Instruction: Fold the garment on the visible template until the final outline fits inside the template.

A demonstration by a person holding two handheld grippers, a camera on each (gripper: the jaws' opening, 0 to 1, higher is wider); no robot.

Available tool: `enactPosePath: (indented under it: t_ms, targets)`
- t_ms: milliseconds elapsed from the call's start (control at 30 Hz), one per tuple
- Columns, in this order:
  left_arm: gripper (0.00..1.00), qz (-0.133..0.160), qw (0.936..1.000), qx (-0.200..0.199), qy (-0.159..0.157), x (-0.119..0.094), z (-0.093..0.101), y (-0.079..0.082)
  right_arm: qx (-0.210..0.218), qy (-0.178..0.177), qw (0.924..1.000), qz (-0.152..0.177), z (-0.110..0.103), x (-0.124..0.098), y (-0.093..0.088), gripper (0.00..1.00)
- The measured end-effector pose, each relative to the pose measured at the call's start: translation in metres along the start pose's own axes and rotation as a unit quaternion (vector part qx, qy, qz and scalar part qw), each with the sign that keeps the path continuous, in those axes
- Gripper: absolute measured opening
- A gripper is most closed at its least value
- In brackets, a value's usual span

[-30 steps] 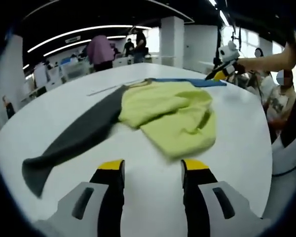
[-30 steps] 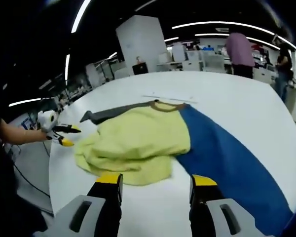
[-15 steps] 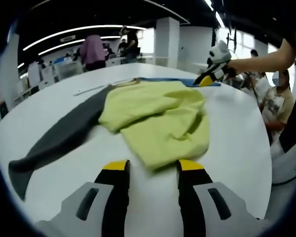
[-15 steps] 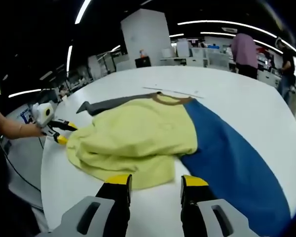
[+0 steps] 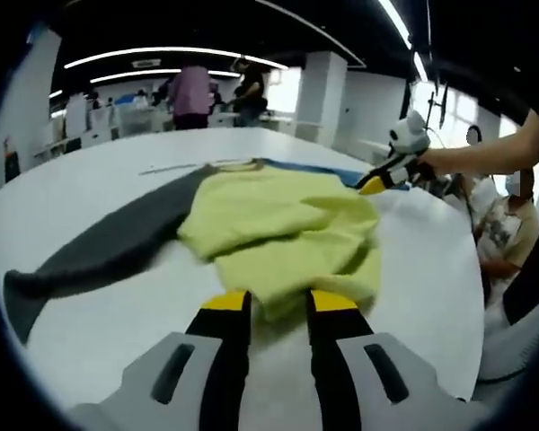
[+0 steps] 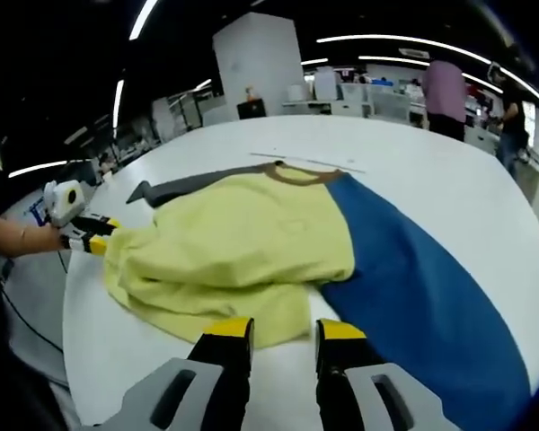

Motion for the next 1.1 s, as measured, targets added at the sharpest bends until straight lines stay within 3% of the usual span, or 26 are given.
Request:
enactPosePath:
  t_ms: [233,400,533,767,1100]
  targets:
    - [0.04,0.002,0.9998,-0.015,0.013,0.005,0.000,0.002,0.003,-0.006,1.0000,-0.003,0.001,0.004,-0.002,0.16]
    - [0.03,0.000,0.9997,-0.019,0.017,0.005,-0.001,0.002,0.003,-0.012,0.9999,-0.006,0.003,0.004,-0.003,0.11]
    - [0.01,-0.006,0.9995,-0.024,0.021,0.002,-0.001,0.002,0.004,-0.014,0.9998,-0.010,0.004,0.004,-0.004,0.00]
    - [0.00,-0.026,0.9980,-0.045,0.035,-0.012,-0.002,0.001,0.008,-0.019,0.9998,-0.006,0.003,0.000,-0.002,0.00]
    - [0.00,-0.046,0.9959,-0.062,0.047,-0.034,-0.001,0.006,0.012,-0.018,0.9997,0.014,-0.007,-0.023,0.014,0.00]
Point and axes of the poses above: the point that each gripper's makers call its tool centre point, and the gripper's own axes: x roughly forward along the fingers, z roughly to its right, y roughly out of its top, the point moved 2 cm from there along -x, roughly backward along the fingers, and after that the axes turned 10 degrees about z, right-handed, at the moved point
